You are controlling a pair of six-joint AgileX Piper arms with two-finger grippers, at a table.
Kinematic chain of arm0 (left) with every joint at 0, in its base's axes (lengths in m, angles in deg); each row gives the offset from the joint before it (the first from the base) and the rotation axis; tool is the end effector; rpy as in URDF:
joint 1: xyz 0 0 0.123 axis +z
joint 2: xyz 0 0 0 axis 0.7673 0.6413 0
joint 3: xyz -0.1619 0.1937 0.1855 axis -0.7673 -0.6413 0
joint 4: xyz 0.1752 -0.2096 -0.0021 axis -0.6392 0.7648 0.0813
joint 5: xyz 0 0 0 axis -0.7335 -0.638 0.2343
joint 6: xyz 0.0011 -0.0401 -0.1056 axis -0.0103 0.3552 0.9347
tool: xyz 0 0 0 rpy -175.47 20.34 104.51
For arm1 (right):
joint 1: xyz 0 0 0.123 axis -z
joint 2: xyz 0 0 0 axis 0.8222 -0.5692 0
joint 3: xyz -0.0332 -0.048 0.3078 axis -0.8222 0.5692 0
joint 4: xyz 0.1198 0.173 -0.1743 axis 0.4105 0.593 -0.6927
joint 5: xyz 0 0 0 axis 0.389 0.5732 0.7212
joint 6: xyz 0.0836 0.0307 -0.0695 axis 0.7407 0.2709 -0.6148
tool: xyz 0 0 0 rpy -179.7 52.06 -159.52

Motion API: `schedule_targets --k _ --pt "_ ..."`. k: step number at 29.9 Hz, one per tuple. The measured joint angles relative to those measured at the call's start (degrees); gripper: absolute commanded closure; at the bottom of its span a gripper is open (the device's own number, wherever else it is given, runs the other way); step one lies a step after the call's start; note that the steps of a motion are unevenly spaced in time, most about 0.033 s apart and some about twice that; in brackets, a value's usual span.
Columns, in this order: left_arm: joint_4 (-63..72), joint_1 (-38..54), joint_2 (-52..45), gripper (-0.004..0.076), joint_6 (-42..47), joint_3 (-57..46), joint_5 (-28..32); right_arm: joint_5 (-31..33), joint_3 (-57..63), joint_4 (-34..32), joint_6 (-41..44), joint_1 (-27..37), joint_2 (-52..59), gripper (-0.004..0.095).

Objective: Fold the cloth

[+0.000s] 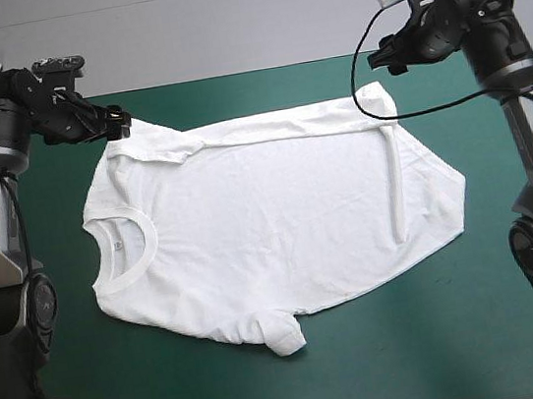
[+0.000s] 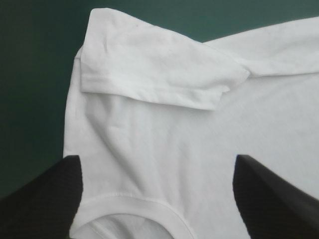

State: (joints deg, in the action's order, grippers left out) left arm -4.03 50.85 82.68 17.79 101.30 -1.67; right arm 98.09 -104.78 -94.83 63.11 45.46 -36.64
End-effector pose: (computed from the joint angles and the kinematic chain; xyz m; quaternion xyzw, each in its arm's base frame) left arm 0.4727 -0.0117 0.3890 0.0853 0.9516 -0.0528 0.2906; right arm 0.4491 0.0681 0.4533 -0.1039 0.9228 -0.0240 0.3702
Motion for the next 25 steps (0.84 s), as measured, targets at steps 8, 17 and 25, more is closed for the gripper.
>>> schedule_targets --k 8,17,25 --pt "-2.3 0.0 -9.6 0.0146 0.2 -14.3 -0.3 0.5 15.6 2.0 -0.1 0.0 13.2 0.0306" --pt "-4.5 0.0 -31.0 0.0146 3.8 -48.5 2.3 -8.2 43.7 3.6 1.4 0.0 29.0 0.0306" --pt "-8.4 0.0 -48.0 0.0146 12.7 -70.5 13.3 -8.9 52.6 4.5 1.5 0.0 34.7 0.0308"
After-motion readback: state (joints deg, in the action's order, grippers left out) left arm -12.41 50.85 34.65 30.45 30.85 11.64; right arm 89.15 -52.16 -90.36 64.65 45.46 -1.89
